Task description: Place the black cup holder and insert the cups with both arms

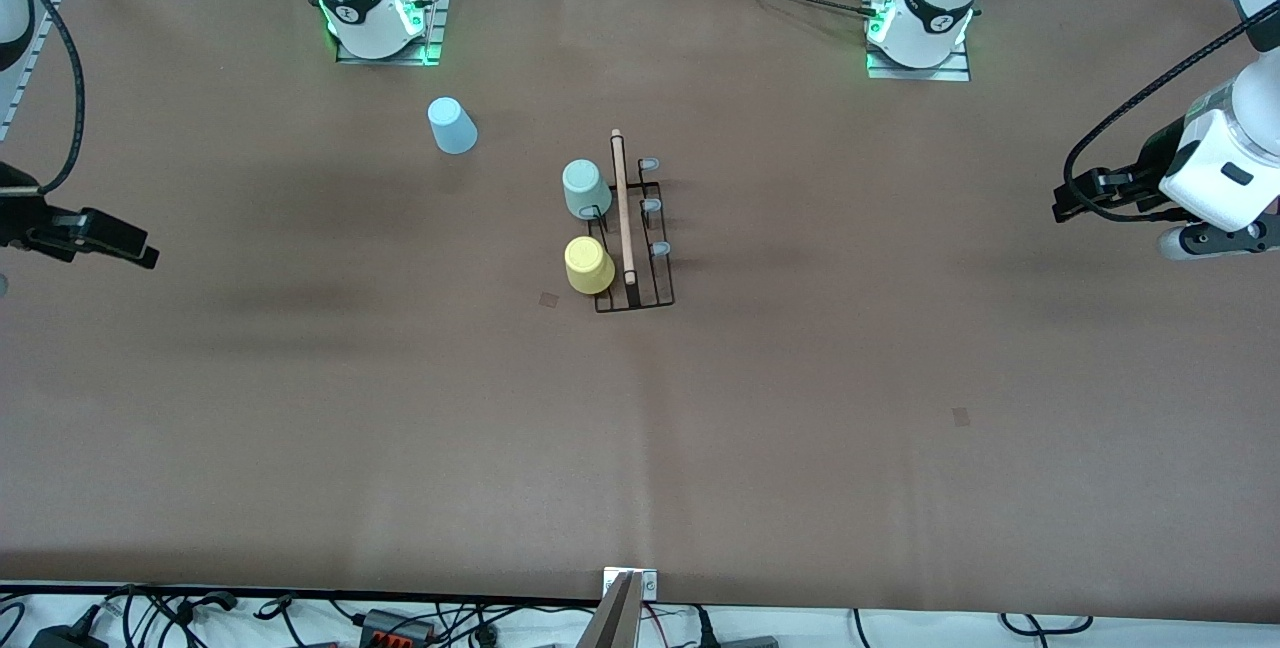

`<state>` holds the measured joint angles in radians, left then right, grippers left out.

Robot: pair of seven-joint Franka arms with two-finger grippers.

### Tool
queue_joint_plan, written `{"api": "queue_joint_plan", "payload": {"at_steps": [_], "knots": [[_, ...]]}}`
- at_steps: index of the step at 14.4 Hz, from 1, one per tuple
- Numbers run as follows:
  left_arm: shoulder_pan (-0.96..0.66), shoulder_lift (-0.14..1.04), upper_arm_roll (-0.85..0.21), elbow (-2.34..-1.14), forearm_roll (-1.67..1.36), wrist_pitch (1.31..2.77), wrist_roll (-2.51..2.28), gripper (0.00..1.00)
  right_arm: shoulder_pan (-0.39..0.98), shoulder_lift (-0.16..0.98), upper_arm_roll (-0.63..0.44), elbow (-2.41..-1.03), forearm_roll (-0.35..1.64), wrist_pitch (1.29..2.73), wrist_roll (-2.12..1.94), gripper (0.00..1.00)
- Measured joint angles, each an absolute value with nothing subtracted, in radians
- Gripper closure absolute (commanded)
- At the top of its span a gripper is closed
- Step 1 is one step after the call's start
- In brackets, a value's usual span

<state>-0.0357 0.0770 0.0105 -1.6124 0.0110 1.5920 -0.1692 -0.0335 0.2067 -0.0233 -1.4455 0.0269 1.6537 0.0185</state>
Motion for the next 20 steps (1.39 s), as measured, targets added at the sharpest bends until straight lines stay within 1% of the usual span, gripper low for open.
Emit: {"api": "queue_joint_plan", "payload": {"at_steps": [4, 6, 8, 20], "knots": [[-0.036, 0.077, 0.011, -1.612, 0.011, 1.592, -0.169, 0.0, -0.033, 0.074, -0.018, -1.635, 0.01, 1.71, 0.01, 0.0], [-0.036, 0.077, 0.011, -1.612, 0.011, 1.592, -0.169, 0.0, -0.033, 0.023, -0.016, -1.687, 0.01, 1.713, -0.006, 0.0], [-0.036, 0.077, 0.011, -1.612, 0.011, 1.592, -0.169, 0.0, -0.034, 0.002, -0.015, -1.704, 0.01, 1.716, -0.021, 0.0], [-0.036, 0.077, 0.011, -1.612, 0.011, 1.592, -0.169, 0.0, -0.035, 0.001, -0.016, -1.714, 0.009, 1.71, -0.023, 0.0]]}}
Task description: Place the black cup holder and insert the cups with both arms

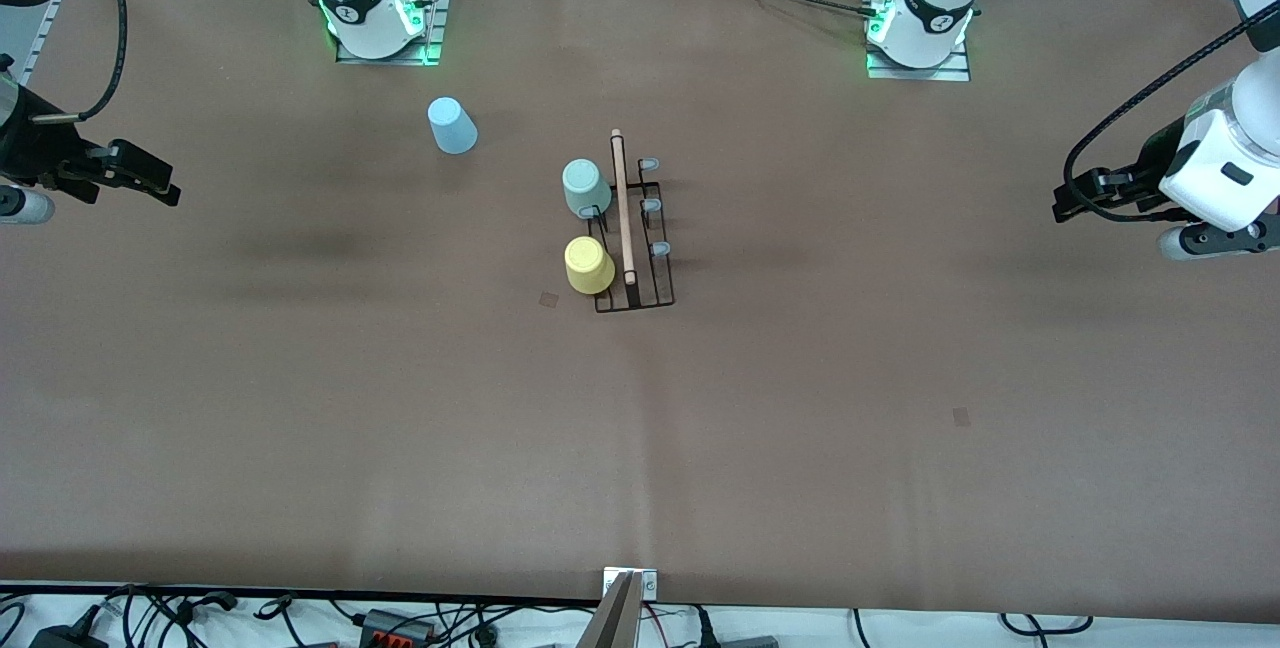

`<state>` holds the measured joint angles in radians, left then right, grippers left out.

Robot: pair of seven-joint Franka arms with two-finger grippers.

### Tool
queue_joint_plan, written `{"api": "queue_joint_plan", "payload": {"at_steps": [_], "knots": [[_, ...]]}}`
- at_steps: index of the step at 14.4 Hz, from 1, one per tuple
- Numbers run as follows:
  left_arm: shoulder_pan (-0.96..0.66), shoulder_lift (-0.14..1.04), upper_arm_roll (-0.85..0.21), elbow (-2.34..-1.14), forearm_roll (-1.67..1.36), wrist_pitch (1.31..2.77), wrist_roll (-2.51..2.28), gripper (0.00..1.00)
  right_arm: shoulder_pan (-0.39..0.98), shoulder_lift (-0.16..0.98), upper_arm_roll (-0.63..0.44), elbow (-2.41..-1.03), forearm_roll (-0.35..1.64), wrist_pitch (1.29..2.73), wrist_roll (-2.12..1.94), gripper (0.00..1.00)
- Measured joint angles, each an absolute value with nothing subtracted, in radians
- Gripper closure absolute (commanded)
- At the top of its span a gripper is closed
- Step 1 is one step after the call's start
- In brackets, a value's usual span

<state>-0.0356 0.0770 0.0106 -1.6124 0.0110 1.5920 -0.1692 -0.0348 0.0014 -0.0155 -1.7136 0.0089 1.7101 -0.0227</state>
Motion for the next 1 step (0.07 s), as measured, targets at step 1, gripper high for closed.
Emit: {"api": "queue_joint_plan", "payload": {"at_steps": [1], "knots": [[-0.036, 0.077, 0.011, -1.612, 0.011, 1.592, -0.169, 0.0, -0.035, 0.001, -0.016, -1.714, 0.009, 1.71, -0.023, 0.0]]}}
